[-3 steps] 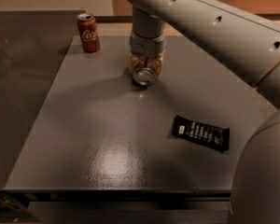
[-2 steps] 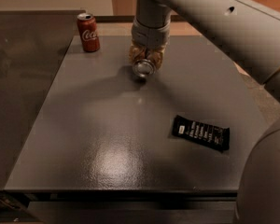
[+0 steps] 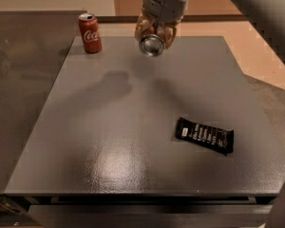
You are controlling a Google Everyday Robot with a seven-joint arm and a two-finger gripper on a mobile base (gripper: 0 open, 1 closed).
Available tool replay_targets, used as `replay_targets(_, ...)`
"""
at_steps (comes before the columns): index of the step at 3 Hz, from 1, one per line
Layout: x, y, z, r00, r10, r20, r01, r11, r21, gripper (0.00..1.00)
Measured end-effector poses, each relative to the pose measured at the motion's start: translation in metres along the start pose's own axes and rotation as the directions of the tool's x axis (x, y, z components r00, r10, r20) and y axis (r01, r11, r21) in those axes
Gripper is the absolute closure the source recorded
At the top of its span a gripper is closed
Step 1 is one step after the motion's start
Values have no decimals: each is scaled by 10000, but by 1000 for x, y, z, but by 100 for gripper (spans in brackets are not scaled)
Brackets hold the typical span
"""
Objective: Pick orange can
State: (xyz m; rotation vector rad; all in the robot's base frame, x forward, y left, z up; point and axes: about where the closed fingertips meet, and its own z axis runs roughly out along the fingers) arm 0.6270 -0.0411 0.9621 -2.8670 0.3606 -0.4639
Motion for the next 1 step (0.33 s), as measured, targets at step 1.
replay_targets(1, 0, 0, 0, 10000, 0, -1, 0, 10000, 1, 100)
